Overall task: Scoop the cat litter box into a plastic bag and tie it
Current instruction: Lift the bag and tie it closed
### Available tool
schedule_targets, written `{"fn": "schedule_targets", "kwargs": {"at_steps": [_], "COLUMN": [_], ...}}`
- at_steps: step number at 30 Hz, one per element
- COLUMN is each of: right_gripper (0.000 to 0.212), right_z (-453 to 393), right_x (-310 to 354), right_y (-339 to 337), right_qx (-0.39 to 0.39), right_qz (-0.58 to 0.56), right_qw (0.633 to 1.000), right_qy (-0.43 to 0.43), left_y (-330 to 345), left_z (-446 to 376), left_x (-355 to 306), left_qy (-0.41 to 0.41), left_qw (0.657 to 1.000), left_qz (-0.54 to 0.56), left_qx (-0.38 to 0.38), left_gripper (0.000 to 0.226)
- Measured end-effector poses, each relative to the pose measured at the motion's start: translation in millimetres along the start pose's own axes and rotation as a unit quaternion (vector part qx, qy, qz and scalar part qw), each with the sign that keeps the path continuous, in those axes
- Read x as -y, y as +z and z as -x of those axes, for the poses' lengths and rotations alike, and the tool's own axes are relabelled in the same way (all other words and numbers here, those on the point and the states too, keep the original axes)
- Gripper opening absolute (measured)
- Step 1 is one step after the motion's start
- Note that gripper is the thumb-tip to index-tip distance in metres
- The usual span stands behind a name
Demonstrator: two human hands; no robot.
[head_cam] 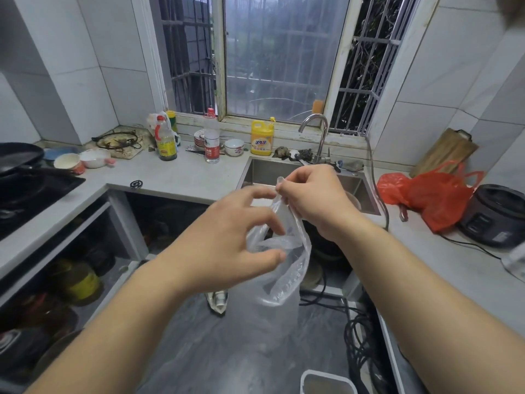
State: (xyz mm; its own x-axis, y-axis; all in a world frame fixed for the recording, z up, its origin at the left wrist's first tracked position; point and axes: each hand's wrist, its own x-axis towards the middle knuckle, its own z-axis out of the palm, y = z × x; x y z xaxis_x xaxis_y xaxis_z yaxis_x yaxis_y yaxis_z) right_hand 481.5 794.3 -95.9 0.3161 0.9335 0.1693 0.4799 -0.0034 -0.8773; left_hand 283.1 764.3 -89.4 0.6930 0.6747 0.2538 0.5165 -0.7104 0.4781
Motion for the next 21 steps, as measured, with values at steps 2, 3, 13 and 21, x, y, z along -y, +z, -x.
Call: {"fn": "schedule_targets", "kwargs": {"at_steps": [2, 3, 13, 21], "right_gripper": [0.02, 0.02, 0.023, 0.01], "right_z": [-2.9, -4.0, -17.1, -24.0], "right_x": [-1.8, -2.4, -17.1, -23.5], "right_y": [2.2, 3.3, 7.7, 4.6], "right_qx": [-0.008, -0.01, -0.058, -0.067], "right_qz": [0.016, 0.021, -0.029, -0.199], "right_qw": [1.0, 1.0, 0.995, 0.958], "right_qy": [-0.005, -0.007, 0.081, 0.195], "left_y": [4.7, 7.3, 19.2, 27.5], "left_z": [-2.0, -3.5, 0.9, 18.0], "left_x": [1.1, 2.9, 14.1, 33.2], "left_qy": [-0.024, -0.035, -0.087, -0.132], "left_qw": [0.998, 0.995, 0.983, 0.988], "left_qz": [-0.058, -0.092, -0.152, -0.079], "left_qx": [0.024, 0.031, 0.057, 0.027], "left_gripper": [0.036, 0.041, 0.016, 0.039]}}
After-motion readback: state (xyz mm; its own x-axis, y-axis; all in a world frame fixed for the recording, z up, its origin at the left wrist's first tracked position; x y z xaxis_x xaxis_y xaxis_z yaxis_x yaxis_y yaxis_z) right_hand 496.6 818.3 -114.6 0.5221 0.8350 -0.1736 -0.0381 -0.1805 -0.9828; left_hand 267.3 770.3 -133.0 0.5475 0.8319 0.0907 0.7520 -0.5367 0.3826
